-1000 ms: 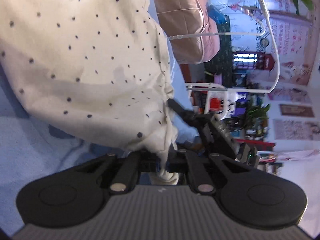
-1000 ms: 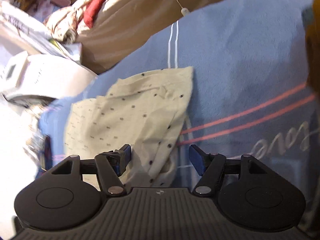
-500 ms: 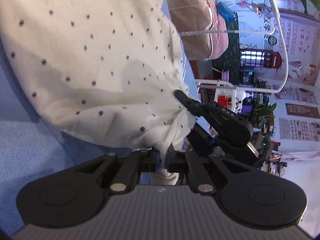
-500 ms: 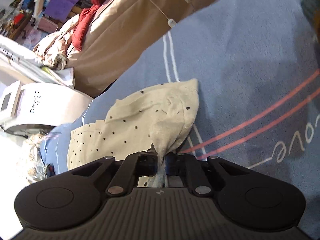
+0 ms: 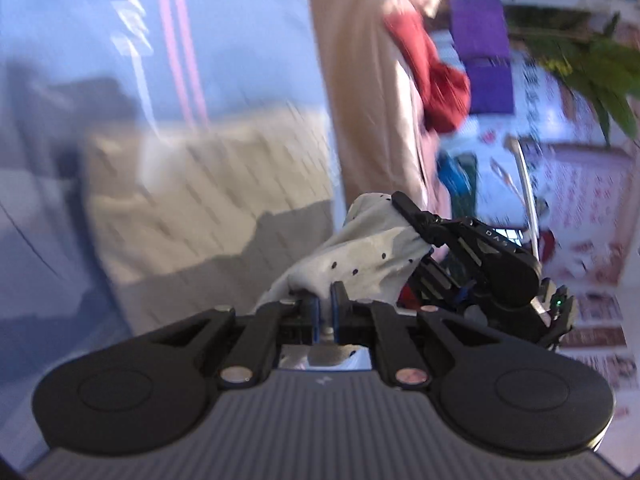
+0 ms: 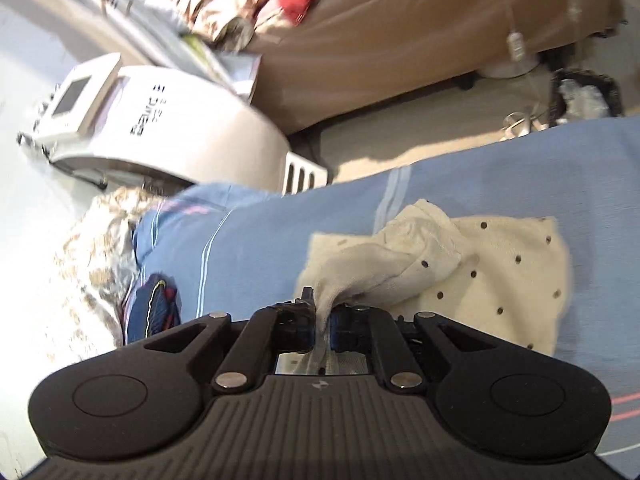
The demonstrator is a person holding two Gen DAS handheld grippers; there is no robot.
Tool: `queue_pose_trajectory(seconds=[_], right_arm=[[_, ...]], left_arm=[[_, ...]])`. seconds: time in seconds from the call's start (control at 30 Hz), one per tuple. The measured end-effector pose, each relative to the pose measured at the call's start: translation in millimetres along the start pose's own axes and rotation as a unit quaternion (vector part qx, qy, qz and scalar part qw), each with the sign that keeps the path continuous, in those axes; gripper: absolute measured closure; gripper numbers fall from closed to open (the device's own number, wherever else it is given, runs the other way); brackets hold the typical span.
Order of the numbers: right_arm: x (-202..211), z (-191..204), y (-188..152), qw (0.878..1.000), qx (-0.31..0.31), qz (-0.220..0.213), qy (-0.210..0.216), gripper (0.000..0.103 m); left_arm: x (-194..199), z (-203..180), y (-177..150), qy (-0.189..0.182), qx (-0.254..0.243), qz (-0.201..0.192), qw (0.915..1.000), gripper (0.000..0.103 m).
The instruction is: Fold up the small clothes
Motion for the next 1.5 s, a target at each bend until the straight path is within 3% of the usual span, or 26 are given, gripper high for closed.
queue_pose_trajectory(seconds=[0.17,0.27,0.3,0.37,0.4,0.43,0.47,0.53,0.6,0.67,0.7,0.77,0.83,0.87,0.93,1.0,1.03,1.2,1.3,1.37,1.5], right_arm=[[-53,43,-24,0.999,0.033,0.041,-0.007,0.09],[-71,55,-39,0.997,0.041,0.065,-0.009,0.09],[-76,57,-42,0.996,0.044,0.07,-0.017,0.087],[-79,51,-42,0.996,0.04,0.065,-0.035,0.07],[-79,48,-41,0.997,0.036,0.06,-0.038,0.056],[-76,49,-39,0.998,0.032,0.052,-0.031,0.036],[-70,53,-36,0.998,0.038,0.039,-0.018,0.032],[-52,67,-29,0.996,0.088,0.002,-0.007,0.026],[-34,76,-25,0.987,0.159,-0.024,-0.028,0.026],[-15,74,-26,0.976,0.211,-0.034,-0.05,0.026],[-6,70,-29,0.971,0.229,-0.037,-0.058,0.026],[9,55,-35,0.965,0.25,-0.037,-0.076,0.031],[17,37,-44,0.96,0.262,-0.027,-0.093,0.048],[22,27,-49,0.96,0.261,-0.022,-0.097,0.052],[28,10,-61,0.965,0.248,-0.011,-0.088,0.056],[29,0,-71,0.966,0.245,0.001,-0.083,0.057],[29,-4,-76,0.965,0.248,0.008,-0.082,0.057],[21,-5,-99,0.961,0.266,0.032,-0.064,0.055],[10,1,-116,0.952,0.297,0.044,-0.064,0.055],[2,3,-126,0.943,0.321,0.049,-0.077,0.054],[-10,-12,-138,0.934,0.332,0.055,-0.121,0.046]], left_arm=[[33,33,43,0.025,0.023,-0.031,0.9989,0.098],[43,58,53,0.029,0.046,-0.018,0.9984,0.097],[45,66,53,0.034,0.058,-0.015,0.9976,0.094],[44,73,56,0.044,0.07,-0.018,0.9964,0.082],[46,75,60,0.047,0.063,-0.022,0.9967,0.081],[47,73,64,0.059,0.043,-0.028,0.997,0.073],[55,74,70,0.076,0.016,-0.034,0.9964,0.057],[63,63,78,0.127,-0.055,-0.037,0.9898,0.037],[71,43,82,0.16,-0.158,-0.027,0.974,0.037],[76,10,73,0.159,-0.284,-0.018,0.9455,0.037],[75,-10,62,0.143,-0.351,-0.007,0.9254,0.038],[66,-41,35,0.119,-0.471,0.025,0.8735,0.044],[52,-60,7,0.103,-0.562,0.064,0.8182,0.054],[41,-64,-6,0.093,-0.595,0.089,0.7936,0.062],[17,-62,-18,0.092,-0.635,0.133,0.7551,0.067],[-3,-51,-12,0.117,-0.656,0.145,0.7313,0.069],[-9,-45,-5,0.13,-0.653,0.149,0.731,0.07],[-13,-5,50,0.198,-0.595,0.141,0.7664,0.071],[-13,18,75,0.232,-0.577,0.146,0.7697,0.071],[-10,30,85,0.24,-0.554,0.145,0.7838,0.067],[-6,46,87,0.251,-0.538,0.145,0.7915,0.067]])
Point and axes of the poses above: each gripper's, at about its wrist camera, not at the fingertips, and x roughly against the way its jaws point, z to its left, y to its top, the point moved 9 cm from there along -x, roughly the way its jaws point, and after that the axes turned 1 degree about z, right-handed, at the moved point
